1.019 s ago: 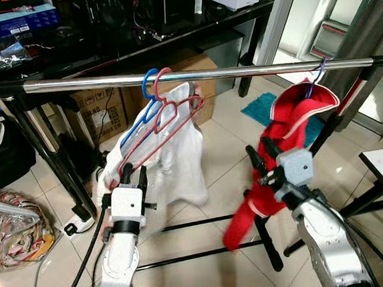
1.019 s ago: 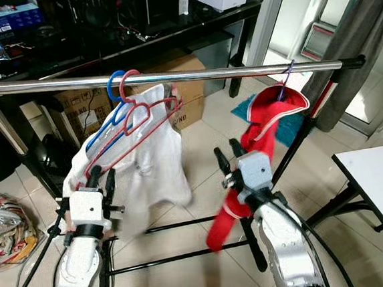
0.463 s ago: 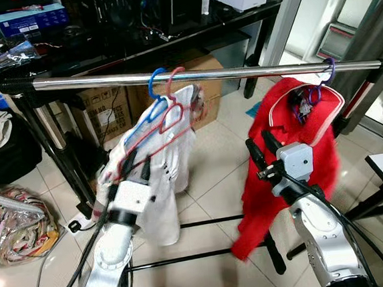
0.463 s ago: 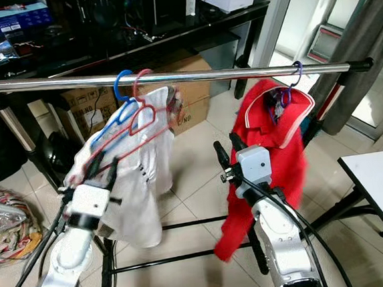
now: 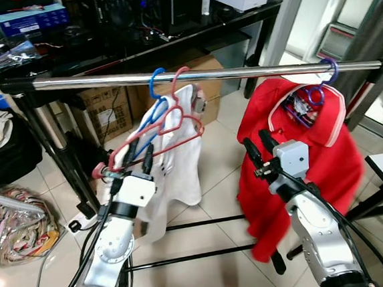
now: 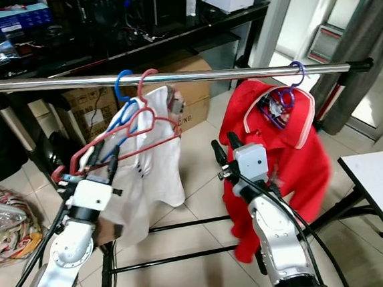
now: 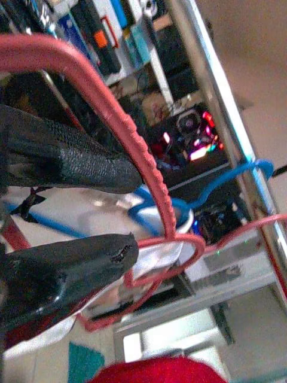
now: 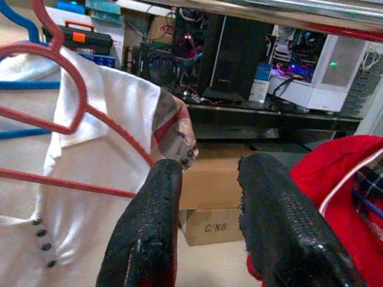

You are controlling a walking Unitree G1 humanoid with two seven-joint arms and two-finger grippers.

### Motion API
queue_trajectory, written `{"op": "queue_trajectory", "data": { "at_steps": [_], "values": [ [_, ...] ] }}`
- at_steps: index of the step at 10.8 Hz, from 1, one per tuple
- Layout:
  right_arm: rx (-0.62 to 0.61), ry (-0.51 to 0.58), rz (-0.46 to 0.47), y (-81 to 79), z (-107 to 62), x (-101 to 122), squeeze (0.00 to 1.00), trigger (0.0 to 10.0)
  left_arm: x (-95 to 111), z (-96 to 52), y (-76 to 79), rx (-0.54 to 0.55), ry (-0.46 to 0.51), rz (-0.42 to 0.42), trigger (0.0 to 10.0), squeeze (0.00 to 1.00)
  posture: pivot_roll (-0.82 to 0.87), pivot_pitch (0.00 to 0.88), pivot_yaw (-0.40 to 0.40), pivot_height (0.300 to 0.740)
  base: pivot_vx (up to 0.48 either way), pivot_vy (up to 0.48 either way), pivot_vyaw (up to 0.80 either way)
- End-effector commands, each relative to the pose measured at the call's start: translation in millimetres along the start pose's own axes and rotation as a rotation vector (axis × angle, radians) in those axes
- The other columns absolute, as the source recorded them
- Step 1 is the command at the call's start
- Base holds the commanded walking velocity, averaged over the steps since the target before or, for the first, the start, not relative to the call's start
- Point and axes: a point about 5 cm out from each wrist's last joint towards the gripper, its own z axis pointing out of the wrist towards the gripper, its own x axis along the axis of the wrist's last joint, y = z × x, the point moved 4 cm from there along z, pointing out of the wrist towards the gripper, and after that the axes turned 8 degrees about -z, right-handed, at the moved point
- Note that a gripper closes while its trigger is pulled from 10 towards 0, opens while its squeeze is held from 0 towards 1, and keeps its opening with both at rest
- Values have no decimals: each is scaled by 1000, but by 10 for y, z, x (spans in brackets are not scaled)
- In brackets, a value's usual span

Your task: Hang hanger

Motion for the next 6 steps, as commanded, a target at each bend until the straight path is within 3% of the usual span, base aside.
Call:
{"op": "queue_trajectory", "data": {
  "at_steps": [1, 4, 6],
  "values": [
    [-22, -9, 7, 53, 14, -17, 0, 10000, -31, 8, 68, -29, -17, -10, 10000, 0, 226, 0, -65, 740, 0, 0, 0],
    [-31, -15, 13, 68, 22, -40, 0, 10000, -175, -59, 134, -38, -88, -56, 10000, 0, 222, 0, -61, 740, 0, 0, 0],
    [-30, -18, 16, 48, 30, -42, 0, 10000, -211, -6, 208, -80, -100, -55, 10000, 0, 222, 0, -59, 740, 0, 0, 0]
  ]
}}
